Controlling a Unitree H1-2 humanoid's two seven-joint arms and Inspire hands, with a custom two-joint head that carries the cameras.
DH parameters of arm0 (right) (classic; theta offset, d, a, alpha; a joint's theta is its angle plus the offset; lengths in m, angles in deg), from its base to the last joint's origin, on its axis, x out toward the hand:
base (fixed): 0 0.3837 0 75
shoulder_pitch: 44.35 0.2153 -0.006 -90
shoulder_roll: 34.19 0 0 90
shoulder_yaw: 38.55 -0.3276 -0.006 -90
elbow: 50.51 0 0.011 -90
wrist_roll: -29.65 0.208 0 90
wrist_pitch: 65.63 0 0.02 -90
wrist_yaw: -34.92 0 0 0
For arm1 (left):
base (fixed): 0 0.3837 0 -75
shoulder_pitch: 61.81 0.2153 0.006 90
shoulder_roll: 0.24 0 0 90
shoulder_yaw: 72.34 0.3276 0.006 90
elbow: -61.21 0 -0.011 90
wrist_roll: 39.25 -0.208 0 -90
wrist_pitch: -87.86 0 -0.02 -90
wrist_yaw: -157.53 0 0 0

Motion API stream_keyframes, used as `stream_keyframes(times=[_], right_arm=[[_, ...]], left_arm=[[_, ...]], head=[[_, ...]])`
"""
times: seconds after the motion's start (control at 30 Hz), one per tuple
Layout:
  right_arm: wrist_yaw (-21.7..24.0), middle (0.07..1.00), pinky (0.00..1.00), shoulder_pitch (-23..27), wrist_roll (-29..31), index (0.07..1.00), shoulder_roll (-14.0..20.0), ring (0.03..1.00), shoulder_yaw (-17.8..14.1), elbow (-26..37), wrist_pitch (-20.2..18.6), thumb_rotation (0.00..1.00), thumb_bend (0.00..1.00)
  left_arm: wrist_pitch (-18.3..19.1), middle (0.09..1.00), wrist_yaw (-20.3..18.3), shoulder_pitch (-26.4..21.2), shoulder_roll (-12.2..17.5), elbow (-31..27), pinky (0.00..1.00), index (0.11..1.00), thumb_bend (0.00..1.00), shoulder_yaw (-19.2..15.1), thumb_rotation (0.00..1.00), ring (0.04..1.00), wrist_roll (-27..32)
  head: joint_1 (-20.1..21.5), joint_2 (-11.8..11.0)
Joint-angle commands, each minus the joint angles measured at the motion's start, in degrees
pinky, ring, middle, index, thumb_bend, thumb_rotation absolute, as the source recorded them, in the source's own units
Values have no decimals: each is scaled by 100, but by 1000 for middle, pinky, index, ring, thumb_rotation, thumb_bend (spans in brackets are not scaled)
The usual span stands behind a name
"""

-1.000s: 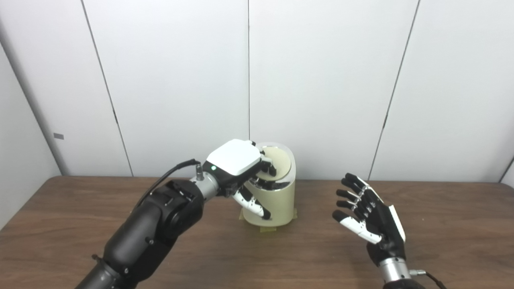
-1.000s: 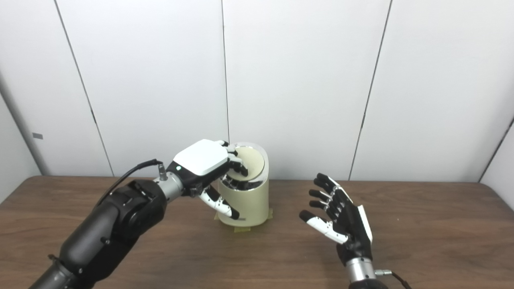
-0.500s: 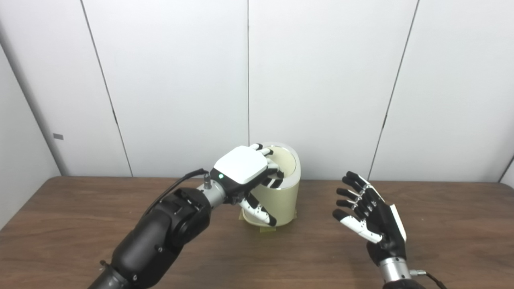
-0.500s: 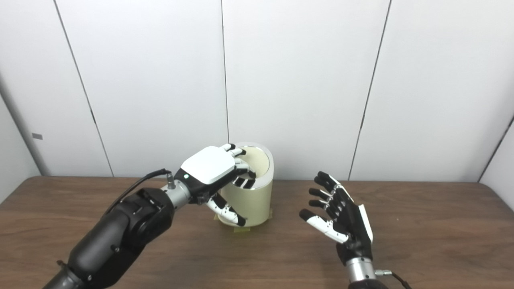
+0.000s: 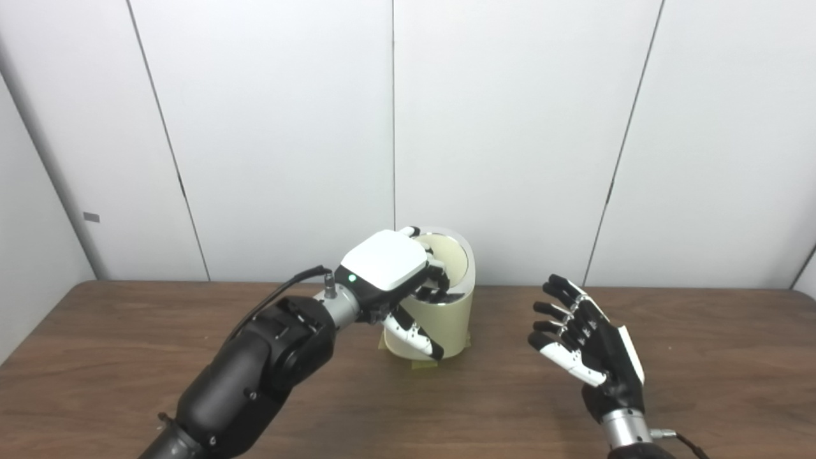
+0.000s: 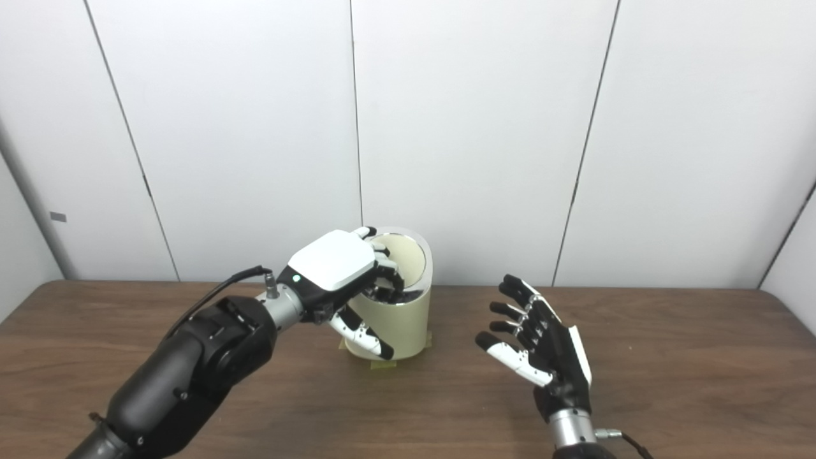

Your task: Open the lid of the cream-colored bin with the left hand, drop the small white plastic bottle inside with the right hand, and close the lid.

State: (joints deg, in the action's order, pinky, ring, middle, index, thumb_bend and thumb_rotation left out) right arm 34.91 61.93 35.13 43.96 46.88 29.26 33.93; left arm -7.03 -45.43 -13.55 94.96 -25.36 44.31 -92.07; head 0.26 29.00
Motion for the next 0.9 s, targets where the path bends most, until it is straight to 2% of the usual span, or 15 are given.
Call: stream_keyframes(times=[0.0, 0.2, 0.47, 0.57, 0.6, 0.67, 0.73, 0.87], right_arm=[[5, 831, 628, 207, 41, 800, 24, 735, -48, 117, 174, 307, 877], [69, 831, 632, 228, 134, 797, 46, 741, -67, 41, 241, 296, 881], [33, 824, 628, 189, 78, 797, 55, 733, -55, 164, 162, 281, 869], [25, 821, 631, 175, 54, 797, 64, 732, -52, 191, 134, 288, 878], [32, 821, 634, 170, 59, 800, 65, 733, -53, 201, 132, 283, 872], [51, 819, 635, 171, 69, 799, 77, 734, -56, 175, 155, 279, 872], [91, 824, 637, 181, 116, 804, 97, 741, -65, 124, 182, 284, 877], [70, 818, 627, 189, 89, 802, 116, 737, -60, 102, 208, 294, 888]], left_arm=[[81, 728, -51, -49, 106, -160, 1000, 711, 997, -126, 464, 892, 32], [238, 850, 790, 252, -88, -523, 1000, 809, 859, -720, 413, 912, 1], [183, 890, 2092, 785, -486, -758, 955, 843, 776, -1533, 336, 901, 299], [120, 902, 2561, 1034, -628, -803, 856, 867, 744, -1820, 324, 890, 532], [111, 893, 2673, 1125, -680, -826, 789, 867, 736, -1920, 320, 876, 659], [65, 881, 2851, 1295, -778, -854, 730, 866, 729, -2093, 317, 861, 924], [26, 860, 2937, 1514, -896, -888, 698, 851, 731, -2269, 274, 841, 1306], [267, 819, 2618, 2041, -1189, -1019, 706, 825, 725, -2624, 235, 807, 2587]], head=[[8, 2], [3, -10], [-21, -1], [-29, 11], [-31, 15], [-33, 21], [-31, 24], [-38, 30]])
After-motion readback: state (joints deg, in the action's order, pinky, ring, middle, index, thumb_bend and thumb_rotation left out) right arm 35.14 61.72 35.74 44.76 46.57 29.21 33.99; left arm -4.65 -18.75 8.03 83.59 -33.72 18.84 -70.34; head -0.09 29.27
